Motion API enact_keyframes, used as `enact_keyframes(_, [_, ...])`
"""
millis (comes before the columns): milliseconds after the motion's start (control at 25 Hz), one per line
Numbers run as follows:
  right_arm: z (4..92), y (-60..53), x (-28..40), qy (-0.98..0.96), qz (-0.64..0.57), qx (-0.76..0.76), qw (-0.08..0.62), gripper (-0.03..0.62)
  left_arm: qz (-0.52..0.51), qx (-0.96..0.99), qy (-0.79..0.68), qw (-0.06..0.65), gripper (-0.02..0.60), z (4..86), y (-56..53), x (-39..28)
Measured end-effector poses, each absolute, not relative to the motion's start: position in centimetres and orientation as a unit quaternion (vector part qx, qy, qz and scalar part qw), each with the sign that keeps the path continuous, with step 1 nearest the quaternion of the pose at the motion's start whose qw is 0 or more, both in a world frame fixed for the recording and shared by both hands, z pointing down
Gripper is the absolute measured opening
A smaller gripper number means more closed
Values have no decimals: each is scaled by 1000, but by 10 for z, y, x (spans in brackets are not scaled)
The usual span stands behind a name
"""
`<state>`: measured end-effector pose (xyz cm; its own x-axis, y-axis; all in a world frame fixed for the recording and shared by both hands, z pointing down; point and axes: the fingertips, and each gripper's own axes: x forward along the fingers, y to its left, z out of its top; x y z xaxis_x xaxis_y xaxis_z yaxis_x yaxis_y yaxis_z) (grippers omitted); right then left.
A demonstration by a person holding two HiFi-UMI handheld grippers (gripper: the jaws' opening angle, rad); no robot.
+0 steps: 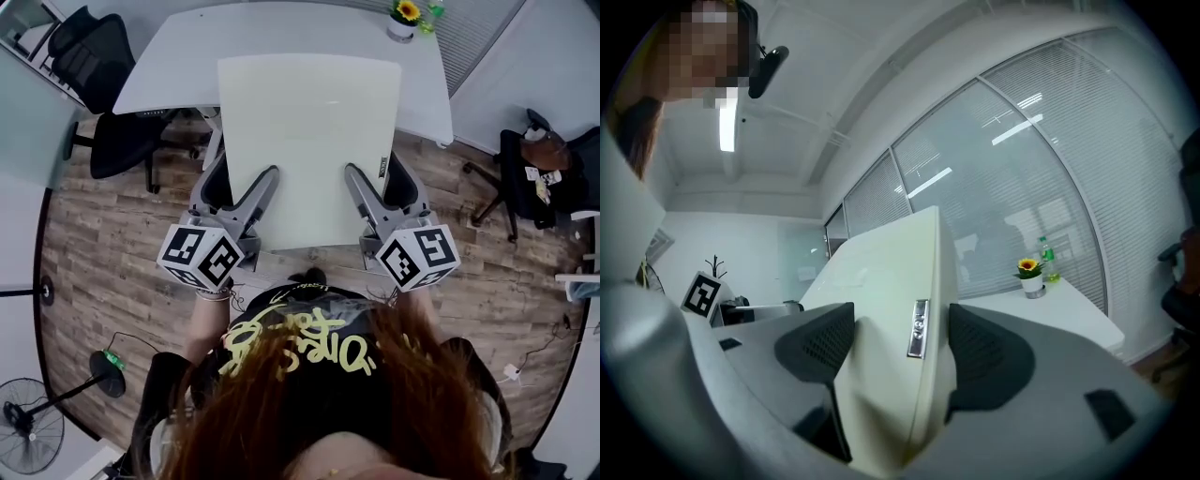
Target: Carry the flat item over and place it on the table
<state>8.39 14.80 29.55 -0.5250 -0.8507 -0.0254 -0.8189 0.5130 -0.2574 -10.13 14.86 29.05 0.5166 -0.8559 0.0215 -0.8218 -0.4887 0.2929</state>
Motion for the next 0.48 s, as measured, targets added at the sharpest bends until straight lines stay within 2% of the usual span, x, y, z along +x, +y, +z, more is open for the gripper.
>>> enact_keyframes(480, [294,143,113,859,-100,-497,77,305,-67,870,-471,126,382,289,137,-72])
